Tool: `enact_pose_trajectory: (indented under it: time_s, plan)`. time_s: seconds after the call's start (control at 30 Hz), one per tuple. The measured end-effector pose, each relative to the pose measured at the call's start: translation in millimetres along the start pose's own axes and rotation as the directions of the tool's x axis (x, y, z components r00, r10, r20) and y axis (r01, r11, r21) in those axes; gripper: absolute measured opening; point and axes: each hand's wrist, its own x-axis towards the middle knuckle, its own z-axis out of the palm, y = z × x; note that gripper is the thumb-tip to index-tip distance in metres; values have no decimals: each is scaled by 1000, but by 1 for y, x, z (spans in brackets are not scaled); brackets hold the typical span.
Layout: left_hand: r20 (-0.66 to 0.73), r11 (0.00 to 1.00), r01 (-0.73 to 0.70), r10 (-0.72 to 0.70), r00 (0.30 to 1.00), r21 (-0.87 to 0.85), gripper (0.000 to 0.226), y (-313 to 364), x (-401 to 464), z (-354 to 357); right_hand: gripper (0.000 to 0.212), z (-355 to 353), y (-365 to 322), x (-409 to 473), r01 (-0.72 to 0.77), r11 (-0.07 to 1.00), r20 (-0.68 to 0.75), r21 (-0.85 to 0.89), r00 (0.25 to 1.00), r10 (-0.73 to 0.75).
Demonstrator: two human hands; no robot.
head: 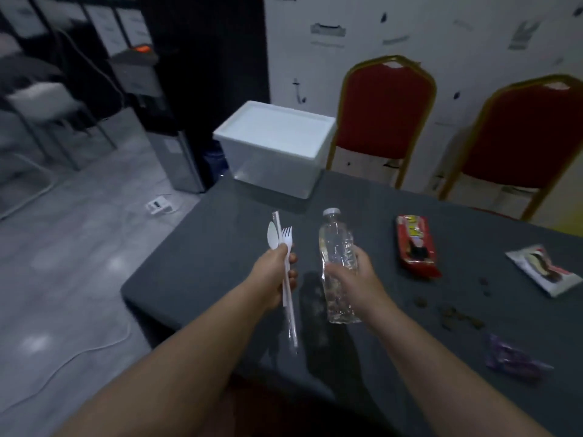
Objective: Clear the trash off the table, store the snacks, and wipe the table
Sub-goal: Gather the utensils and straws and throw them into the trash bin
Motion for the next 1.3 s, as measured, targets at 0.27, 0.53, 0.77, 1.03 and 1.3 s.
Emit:
enact_pose_trajectory:
  time_s: [0.27,0.53,0.77,1.03,1.3]
  plan:
    - [-209,995,-88,76,975,-47,17,45,0,-145,41,155,1,21,51,994,265,-93,964,-24]
    - [-299,997,-76,70,952,-9,19,90,46,-213,36,244,-2,70,63,994,406,-90,914,-21]
    - [-290,991,-83,51,956,-101,24,134,97,-249,35,304,-19,134,64,991,452,-116,892,-5]
    - [-312,998,-35,19,950,-45,21,178,140,-324,38,397,-11,180,-66,990,350,-128,931,107]
    - [-180,993,93,-79,981,76,25,217,192,-434,22,490,25,193,-300,954,142,-1,944,297]
